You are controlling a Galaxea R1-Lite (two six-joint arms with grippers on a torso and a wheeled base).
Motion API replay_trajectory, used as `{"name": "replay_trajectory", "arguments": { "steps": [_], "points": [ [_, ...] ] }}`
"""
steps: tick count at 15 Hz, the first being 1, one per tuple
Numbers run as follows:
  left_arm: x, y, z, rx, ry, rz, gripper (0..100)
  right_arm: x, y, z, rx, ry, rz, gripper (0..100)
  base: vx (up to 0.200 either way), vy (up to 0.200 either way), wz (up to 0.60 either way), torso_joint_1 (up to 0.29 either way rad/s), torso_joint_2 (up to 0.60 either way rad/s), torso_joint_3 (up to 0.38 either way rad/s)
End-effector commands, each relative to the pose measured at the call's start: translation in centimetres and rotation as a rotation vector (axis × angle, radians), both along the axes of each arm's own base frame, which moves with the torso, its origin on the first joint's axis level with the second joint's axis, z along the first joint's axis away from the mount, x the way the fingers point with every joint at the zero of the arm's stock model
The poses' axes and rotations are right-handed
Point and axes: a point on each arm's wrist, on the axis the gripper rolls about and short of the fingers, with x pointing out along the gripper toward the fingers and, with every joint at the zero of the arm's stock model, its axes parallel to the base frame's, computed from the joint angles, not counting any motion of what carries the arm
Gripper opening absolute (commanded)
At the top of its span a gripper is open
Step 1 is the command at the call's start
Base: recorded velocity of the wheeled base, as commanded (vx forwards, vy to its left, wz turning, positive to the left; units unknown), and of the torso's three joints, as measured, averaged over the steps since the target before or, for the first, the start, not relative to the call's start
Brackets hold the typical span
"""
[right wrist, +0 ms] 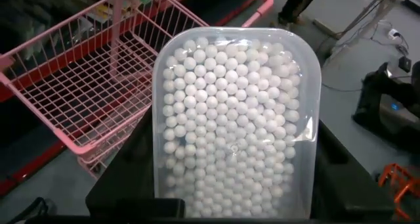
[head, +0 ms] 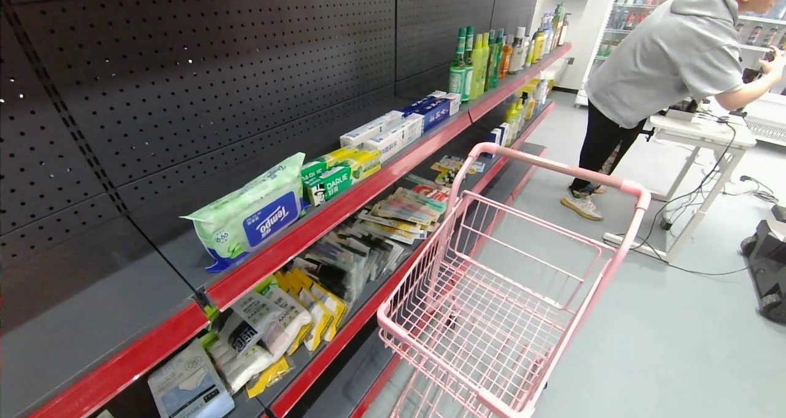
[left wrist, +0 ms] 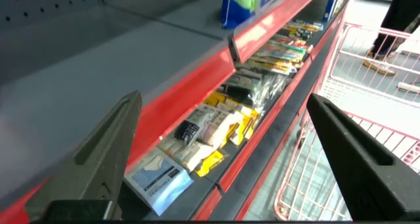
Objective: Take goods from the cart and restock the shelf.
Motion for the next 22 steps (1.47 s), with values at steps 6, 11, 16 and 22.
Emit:
{"name": "replay_trajectory", "arguments": {
  "steps": [6, 11, 16, 22],
  "points": [
    [0.01, 0.0, -0.01, 0.0, 0.001, 0.0, 100, 0.47, 0.02, -0.28, 0.0, 0.025, 0.001, 0, 0.0, 0.0, 0.0, 0.168, -0.38, -0.217],
    [0.01, 0.0, -0.01, 0.0, 0.001, 0.0, 100, 0.7, 0.04, -0.65, 0.001, 0.04, 0.005, 0, 0.0, 0.0, 0.0, 0.167, -0.36, -0.199],
    [0.01, 0.0, -0.01, 0.0, 0.001, 0.0, 100, 0.7, 0.05, -0.85, 0.0, 0.046, 0.008, 0, 0.0, 0.0, 0.0, 0.159, -0.35, -0.187],
    [0.01, 0.0, -0.01, 0.0, 0.001, 0.0, 100, 0.73, 0.06, -0.86, 0.0, 0.048, 0.01, 0, 0.0, 0.0, 0.0, 0.128, -0.26, -0.141]
  ]
}}
